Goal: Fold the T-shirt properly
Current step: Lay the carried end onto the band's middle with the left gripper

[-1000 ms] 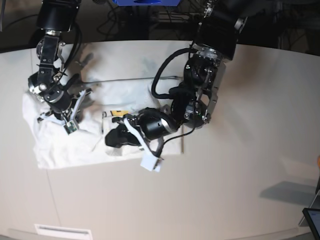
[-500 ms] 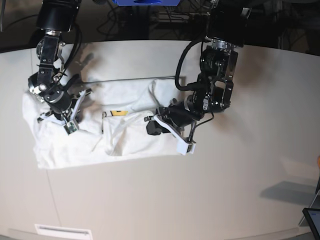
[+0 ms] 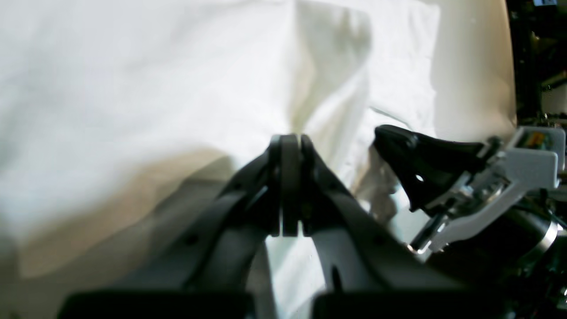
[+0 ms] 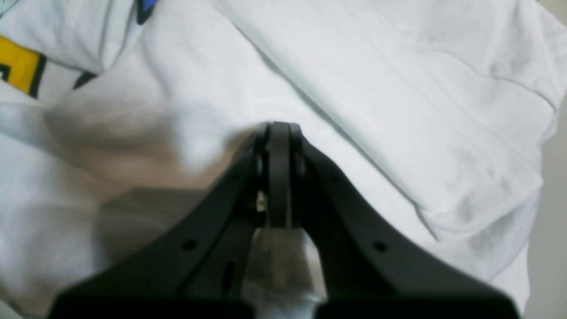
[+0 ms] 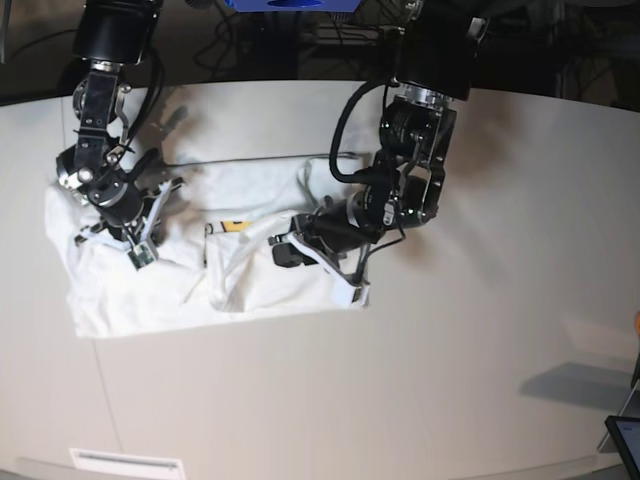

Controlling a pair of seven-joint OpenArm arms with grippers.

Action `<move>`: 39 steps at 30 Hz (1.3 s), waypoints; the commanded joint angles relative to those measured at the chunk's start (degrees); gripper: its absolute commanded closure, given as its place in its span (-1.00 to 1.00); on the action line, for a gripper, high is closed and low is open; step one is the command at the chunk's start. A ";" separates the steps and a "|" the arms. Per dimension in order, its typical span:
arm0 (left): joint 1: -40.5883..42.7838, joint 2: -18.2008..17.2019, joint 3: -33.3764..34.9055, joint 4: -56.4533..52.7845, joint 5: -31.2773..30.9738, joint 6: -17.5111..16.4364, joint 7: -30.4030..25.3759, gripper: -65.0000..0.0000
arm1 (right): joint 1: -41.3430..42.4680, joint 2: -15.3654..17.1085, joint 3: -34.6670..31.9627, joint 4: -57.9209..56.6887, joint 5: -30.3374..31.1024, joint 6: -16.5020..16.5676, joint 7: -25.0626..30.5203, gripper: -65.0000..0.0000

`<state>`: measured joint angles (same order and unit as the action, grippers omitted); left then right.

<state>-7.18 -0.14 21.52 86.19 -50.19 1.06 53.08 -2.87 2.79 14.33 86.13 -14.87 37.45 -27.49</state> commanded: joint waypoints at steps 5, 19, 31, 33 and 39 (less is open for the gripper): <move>-1.57 2.30 3.49 0.71 -1.19 -0.84 -0.73 1.00 | -0.51 0.07 -0.13 -0.28 -1.96 1.01 -4.82 0.95; -2.97 -0.96 3.23 9.85 -10.42 -0.49 -0.73 0.98 | -0.51 0.07 -0.13 -0.46 -1.96 1.01 -4.82 0.95; 1.77 -3.95 3.40 14.69 -10.60 13.14 -0.82 -0.07 | -0.60 0.07 -0.13 -0.54 -1.96 1.01 -4.82 0.95; 1.77 -4.03 3.40 14.42 -10.60 14.19 -0.82 -0.07 | -0.60 0.07 -0.13 -0.54 -1.96 1.01 -4.82 0.95; 1.86 -4.03 3.40 13.02 -10.60 15.42 -0.82 -0.06 | -1.13 0.07 -0.13 -0.28 -1.96 1.01 -4.82 0.95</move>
<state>-4.45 -4.45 24.95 98.54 -60.03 16.56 52.82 -3.05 2.79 14.33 86.13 -14.83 37.23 -27.44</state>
